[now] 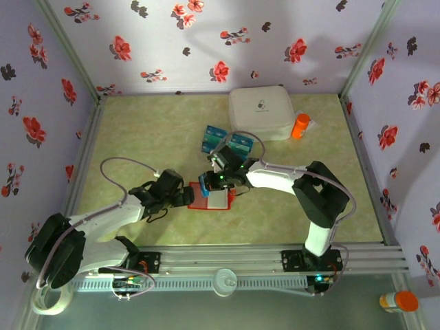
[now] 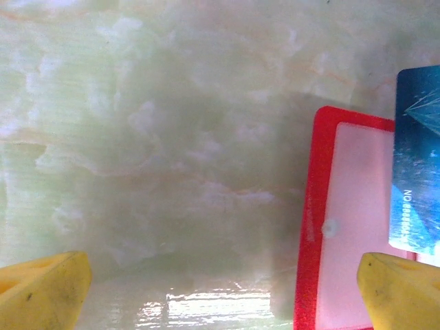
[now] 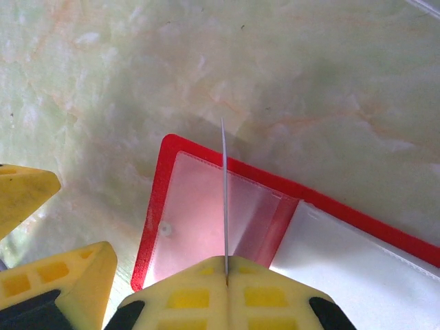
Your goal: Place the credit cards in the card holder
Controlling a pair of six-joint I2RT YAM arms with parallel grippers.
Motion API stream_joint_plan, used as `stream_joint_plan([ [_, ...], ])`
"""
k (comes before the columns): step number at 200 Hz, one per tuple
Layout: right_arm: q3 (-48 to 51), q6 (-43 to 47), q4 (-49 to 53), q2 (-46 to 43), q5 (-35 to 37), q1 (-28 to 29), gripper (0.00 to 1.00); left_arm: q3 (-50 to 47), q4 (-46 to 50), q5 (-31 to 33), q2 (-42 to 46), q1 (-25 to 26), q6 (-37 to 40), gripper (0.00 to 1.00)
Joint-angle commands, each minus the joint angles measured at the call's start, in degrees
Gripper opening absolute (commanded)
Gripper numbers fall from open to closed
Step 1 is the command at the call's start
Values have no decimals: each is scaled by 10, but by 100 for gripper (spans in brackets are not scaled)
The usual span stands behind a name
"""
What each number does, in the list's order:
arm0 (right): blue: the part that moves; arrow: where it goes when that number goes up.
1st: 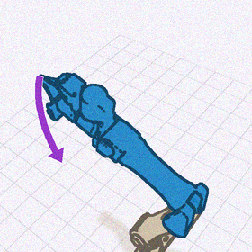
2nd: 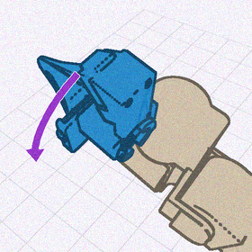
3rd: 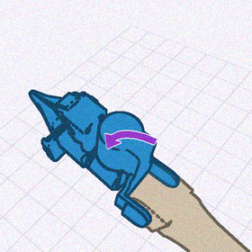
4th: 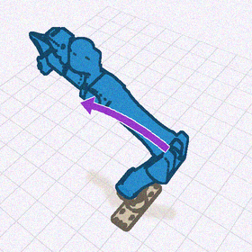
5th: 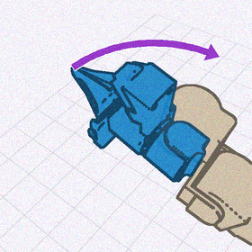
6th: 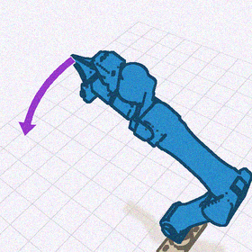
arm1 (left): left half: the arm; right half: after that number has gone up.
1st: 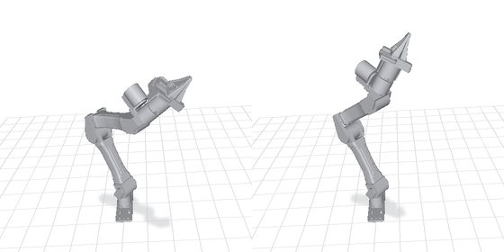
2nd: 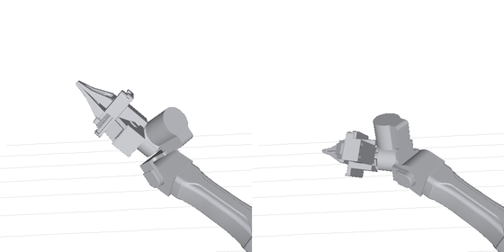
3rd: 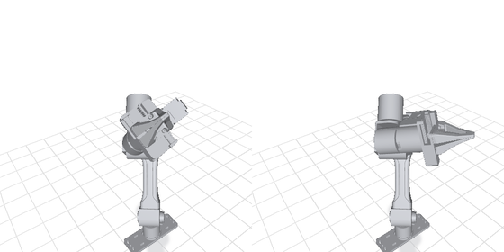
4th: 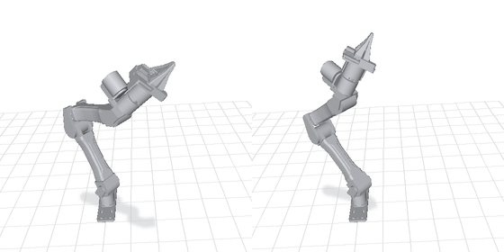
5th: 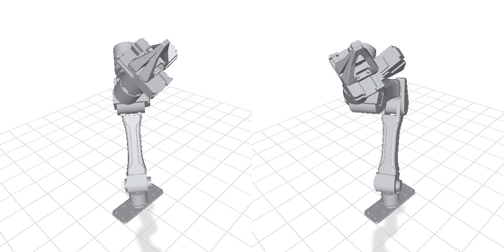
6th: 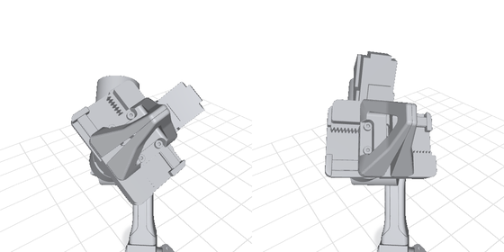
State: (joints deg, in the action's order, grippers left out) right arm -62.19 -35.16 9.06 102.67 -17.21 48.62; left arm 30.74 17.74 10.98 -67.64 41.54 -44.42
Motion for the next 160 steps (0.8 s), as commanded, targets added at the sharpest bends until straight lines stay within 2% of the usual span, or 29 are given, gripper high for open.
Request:
stream_joint_plan([
  [1, 12, -10, -16, 2, -11, -4, 0, 21, 5, 15, -14, 7, 13, 100],
  [47, 20, -18, -29, 1, -15, -4, 0, 41, -9, 17, -52, 23, 23, 100],
  [109, 25, -22, -32, -12, -17, -7, 0, 23, -8, 62, -84, 41, 15, 100],
  [160, 61, -48, -62, -80, -28, -41, 0, 9, -13, 75, -100, 43, 5, 100],
])
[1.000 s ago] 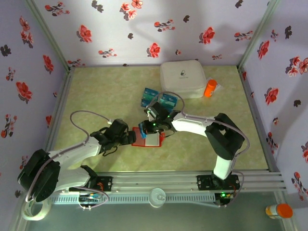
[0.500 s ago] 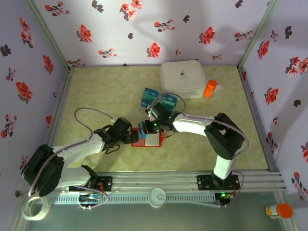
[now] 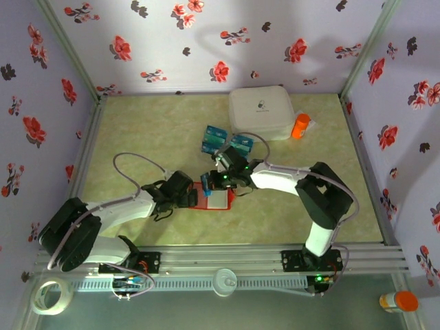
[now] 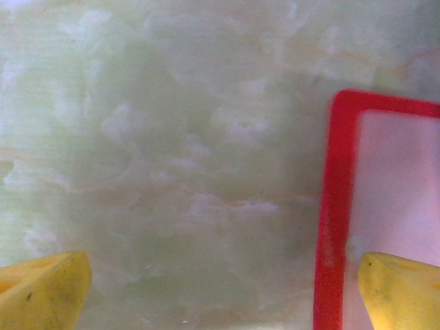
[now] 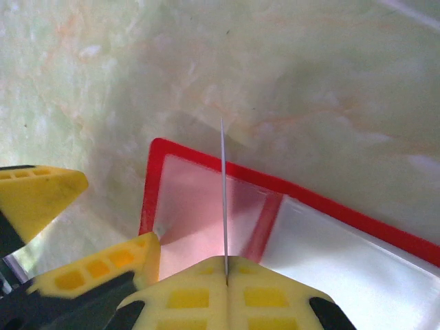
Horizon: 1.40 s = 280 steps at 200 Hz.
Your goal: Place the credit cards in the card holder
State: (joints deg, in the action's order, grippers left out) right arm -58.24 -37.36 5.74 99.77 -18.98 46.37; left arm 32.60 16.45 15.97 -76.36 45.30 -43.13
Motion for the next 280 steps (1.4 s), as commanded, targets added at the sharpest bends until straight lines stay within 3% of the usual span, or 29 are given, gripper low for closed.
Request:
stream_joint_plan([
  [1, 23, -27, -30, -52, -11, -19, 0, -10, 0, 25, -12, 6, -8, 100],
  [62, 141, -113, -168, -125, 6, -25, 0, -18, 15, 45, -15, 13, -37, 100],
  [126, 257, -174, -341, -130, 54, -1, 0, -25, 25, 55, 1, 16, -55, 100],
  [280, 306, -212, -485, -55, 83, 28, 0, -29, 26, 57, 1, 17, -57, 100],
])
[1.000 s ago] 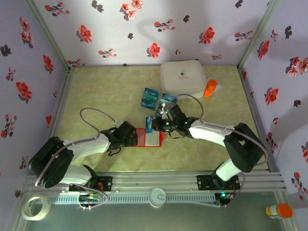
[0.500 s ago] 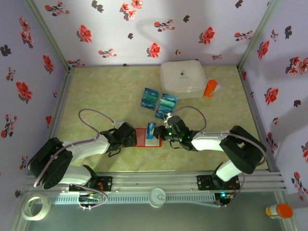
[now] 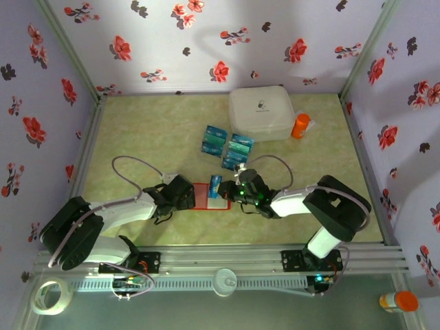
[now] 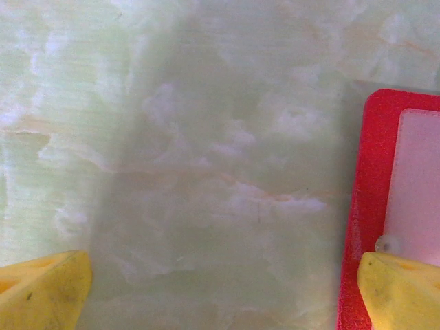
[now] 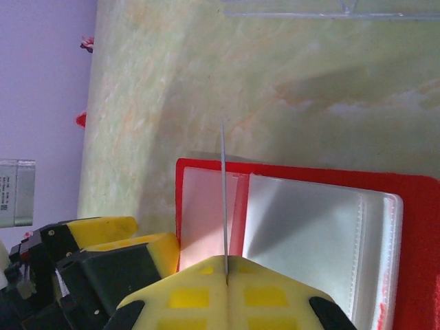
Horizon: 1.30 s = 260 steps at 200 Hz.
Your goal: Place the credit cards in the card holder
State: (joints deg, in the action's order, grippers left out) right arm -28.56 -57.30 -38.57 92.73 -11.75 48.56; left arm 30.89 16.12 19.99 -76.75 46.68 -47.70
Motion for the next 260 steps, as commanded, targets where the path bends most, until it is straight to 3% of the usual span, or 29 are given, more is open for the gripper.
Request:
stream_joint_plan([
  [1, 9, -13, -42, 17, 10, 7, 0, -12, 30, 17, 5, 4, -10, 100],
  [260, 38, -59, -120, 73, -5, 28, 0, -2, 25, 17, -6, 3, -3, 100],
])
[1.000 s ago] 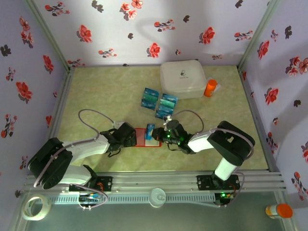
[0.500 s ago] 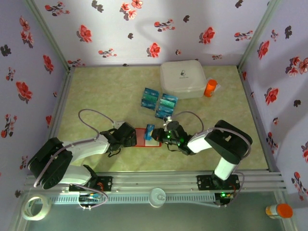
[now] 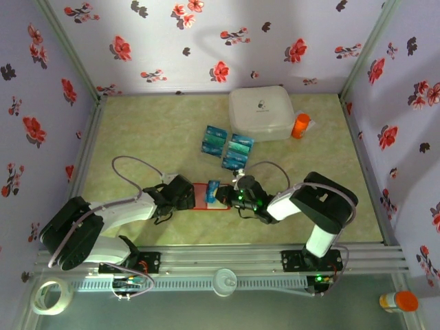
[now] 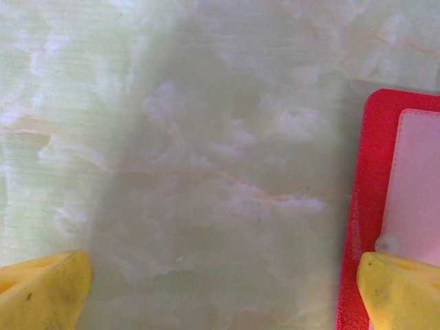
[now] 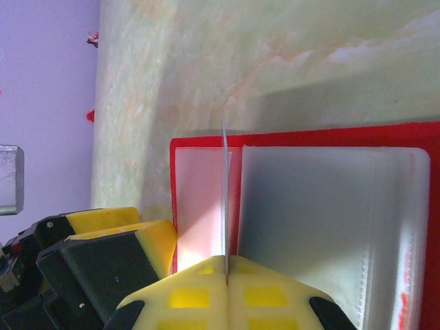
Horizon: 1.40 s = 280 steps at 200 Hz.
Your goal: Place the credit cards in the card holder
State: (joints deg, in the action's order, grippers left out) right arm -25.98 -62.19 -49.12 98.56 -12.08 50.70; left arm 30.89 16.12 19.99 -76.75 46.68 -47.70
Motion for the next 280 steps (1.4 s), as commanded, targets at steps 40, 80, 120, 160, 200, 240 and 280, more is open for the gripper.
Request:
stream_joint_plan([
  [40, 22, -21, -16, 18, 2, 7, 0, 0, 25, 17, -6, 3, -3, 100],
  [80, 21, -26, 4, 19, 1, 9, 0, 0, 24, 17, -6, 3, -2, 100],
  [120, 15, -26, 24, 17, -10, 9, 0, -1, 24, 17, -5, 3, -1, 100],
  [160, 4, -18, 53, 14, -29, 9, 0, 0, 25, 17, -5, 3, -1, 100],
  [200, -5, -15, 74, 19, -44, 9, 0, -1, 23, 16, -5, 3, -1, 100],
  [240, -11, -15, 96, 19, -45, 8, 0, -1, 24, 17, -4, 3, 0, 100],
  [280, -28, -7, 129, 23, -62, 4, 0, -3, 23, 17, -4, 4, -1, 100],
])
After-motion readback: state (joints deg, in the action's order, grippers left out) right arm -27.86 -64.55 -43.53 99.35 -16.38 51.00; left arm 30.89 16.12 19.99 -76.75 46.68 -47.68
